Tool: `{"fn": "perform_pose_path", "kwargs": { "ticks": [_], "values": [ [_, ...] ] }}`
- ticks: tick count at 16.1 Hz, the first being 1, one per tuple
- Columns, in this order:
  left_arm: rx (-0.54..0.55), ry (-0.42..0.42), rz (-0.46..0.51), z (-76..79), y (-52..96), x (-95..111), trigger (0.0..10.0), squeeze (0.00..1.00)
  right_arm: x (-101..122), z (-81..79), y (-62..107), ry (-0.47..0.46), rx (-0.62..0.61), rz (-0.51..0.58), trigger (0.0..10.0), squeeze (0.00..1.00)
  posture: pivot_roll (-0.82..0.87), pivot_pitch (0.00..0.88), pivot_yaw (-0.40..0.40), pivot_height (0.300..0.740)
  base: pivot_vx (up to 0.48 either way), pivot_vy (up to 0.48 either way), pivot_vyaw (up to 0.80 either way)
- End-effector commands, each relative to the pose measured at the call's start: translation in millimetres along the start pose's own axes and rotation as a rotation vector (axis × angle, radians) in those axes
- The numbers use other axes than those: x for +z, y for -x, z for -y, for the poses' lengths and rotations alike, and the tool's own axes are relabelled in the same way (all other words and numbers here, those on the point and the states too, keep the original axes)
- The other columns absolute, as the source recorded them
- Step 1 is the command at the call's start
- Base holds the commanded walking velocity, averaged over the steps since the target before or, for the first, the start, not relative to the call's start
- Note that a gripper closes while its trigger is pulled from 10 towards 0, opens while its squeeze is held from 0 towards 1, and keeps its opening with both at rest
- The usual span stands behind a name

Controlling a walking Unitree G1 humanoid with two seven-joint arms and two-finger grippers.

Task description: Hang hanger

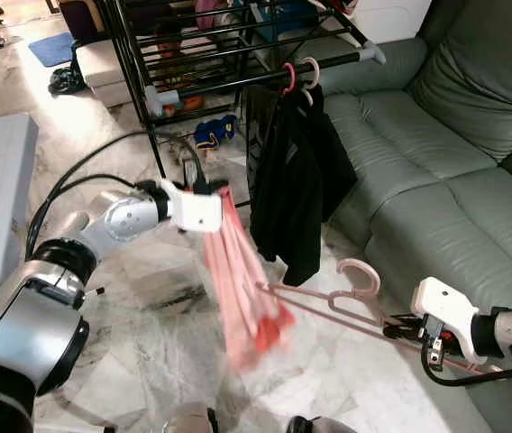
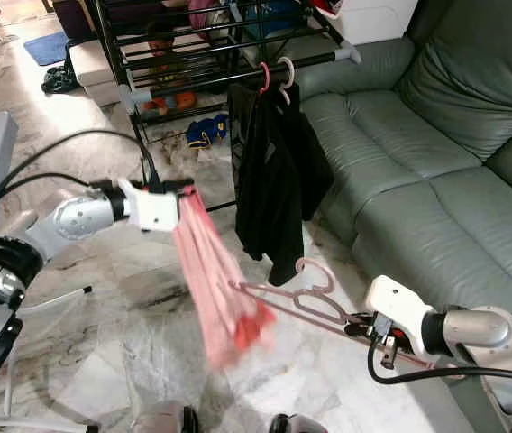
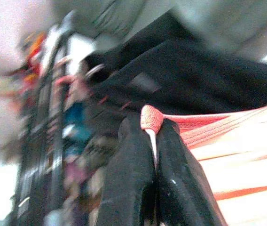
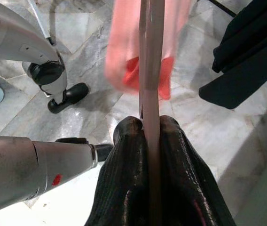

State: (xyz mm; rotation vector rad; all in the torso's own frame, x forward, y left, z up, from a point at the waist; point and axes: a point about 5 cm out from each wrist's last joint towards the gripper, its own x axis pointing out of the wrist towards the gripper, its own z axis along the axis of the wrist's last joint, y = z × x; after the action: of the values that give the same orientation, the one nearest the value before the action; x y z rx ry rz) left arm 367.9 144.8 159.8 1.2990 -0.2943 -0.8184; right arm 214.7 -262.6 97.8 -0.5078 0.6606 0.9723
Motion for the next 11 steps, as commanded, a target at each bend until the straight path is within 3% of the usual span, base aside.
{"fn": "perform_pose_path", "kwargs": {
  "ticks": [1, 2, 3, 4, 6, 7, 8, 11],
  "values": [
    [0.122, -0.026, -0.093, -16.8, -0.7, -8, 10.0, 0.00, 7, 5.8, 4.9, 0.018, -0.032, 0.028, 10.0, 0.00, -0.05, 0.061, 0.015, 0.740, 0.000, 0.000, 0.00],
    [0.205, 0.039, -0.188, -21.4, 0.6, -18, 10.0, 0.00, 9, 9.0, 2.8, 0.034, -0.065, 0.036, 10.0, 0.00, -0.05, 0.060, 0.015, 0.740, 0.000, 0.000, 0.00],
    [0.275, 0.204, -0.246, -20.7, 2.2, -25, 10.0, 0.00, 11, 12.9, -1.9, 0.043, -0.114, 0.053, 10.0, 0.00, -0.05, 0.059, 0.016, 0.740, 0.000, 0.000, 0.00],
    [0.340, 0.447, -0.288, -15.3, 0.7, -30, 10.0, 0.00, 16, 11.4, -7.3, 0.039, -0.123, 0.101, 10.0, 0.00, -0.04, 0.055, 0.016, 0.740, 0.000, 0.000, 0.00],
    [0.406, 0.800, -0.284, 0.0, -3.8, -31, 10.0, 0.00, 29, 18.4, -14.1, 0.022, -0.199, 0.197, 10.0, 0.00, -0.04, 0.039, 0.024, 0.740, 0.000, 0.000, 0.00],
    [0.412, 0.835, -0.293, 3.7, -4.2, -31, 10.0, 0.00, 31, 21.7, -15.6, 0.017, -0.229, 0.211, 10.0, 0.00, -0.04, 0.032, 0.028, 0.740, 0.000, 0.000, 0.00],
    [0.454, 1.079, -0.330, 29.9, -6.7, -31, 10.0, 0.00, 47, 45.5, -19.9, -0.053, -0.411, 0.310, 10.0, 0.00, -0.05, 0.002, 0.050, 0.740, 0.000, 0.000, 0.00],
    [0.342, 1.149, -0.301, 67.6, -13.6, -15, 10.0, 0.00, 52, 55.0, -31.7, -0.115, -0.517, 0.340, 10.0, 0.00, -0.06, 0.000, 0.078, 0.740, 0.000, 0.000, 0.00]
  ]
}}
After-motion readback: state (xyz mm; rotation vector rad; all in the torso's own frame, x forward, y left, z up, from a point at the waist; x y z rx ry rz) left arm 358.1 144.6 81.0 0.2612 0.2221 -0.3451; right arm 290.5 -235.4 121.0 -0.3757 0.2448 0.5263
